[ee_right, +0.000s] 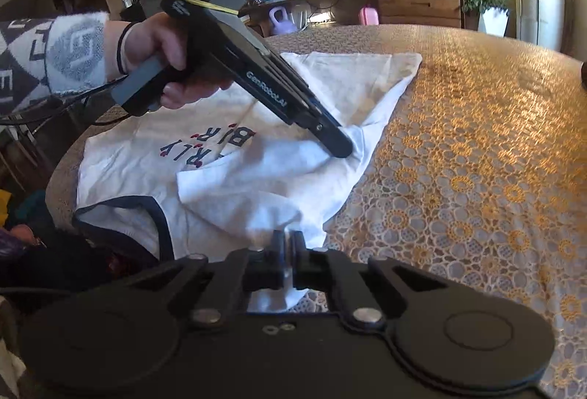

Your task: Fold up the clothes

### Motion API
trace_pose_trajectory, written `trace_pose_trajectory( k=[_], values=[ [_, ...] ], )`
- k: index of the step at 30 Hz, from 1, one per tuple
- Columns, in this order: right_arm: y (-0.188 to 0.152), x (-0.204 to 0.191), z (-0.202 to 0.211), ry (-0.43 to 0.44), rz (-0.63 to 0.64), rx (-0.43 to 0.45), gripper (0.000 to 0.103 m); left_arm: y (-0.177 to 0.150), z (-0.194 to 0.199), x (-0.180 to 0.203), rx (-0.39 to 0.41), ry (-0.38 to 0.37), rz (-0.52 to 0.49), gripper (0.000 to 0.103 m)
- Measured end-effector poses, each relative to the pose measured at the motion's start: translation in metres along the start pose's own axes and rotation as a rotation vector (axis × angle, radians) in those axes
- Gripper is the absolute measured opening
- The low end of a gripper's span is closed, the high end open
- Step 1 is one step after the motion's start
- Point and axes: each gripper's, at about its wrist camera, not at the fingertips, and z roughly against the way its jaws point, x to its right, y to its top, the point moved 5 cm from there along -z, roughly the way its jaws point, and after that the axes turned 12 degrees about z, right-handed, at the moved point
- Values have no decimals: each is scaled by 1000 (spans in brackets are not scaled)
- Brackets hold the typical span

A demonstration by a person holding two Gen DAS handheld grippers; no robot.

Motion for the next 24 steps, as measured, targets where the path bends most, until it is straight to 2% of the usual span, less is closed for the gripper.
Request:
trace_pose_trajectory(
  k=[7, 9, 14, 18, 21, 24],
  values=[
    [-20, -23, 11, 9, 2, -32, 103, -1, 0, 3, 10, 34, -7, 12],
    [-19, -22, 13, -2, -5, -19, 103, -1, 0, 5, 10, 47, -14, 12],
    [0, -22, 31, -31, 80, 59, 103, -1, -1, 10, 5, 81, -39, 12],
    [12, -27, 18, -27, 123, 63, 103, -2, 12, 13, 18, 108, -71, 13],
    [11, -30, 4, -6, 137, 55, 103, -9, 27, 2, 34, 115, -38, 13],
    [2, -29, -9, -14, 137, 1, 103, -16, 37, -8, 38, 142, -26, 13]
  ],
)
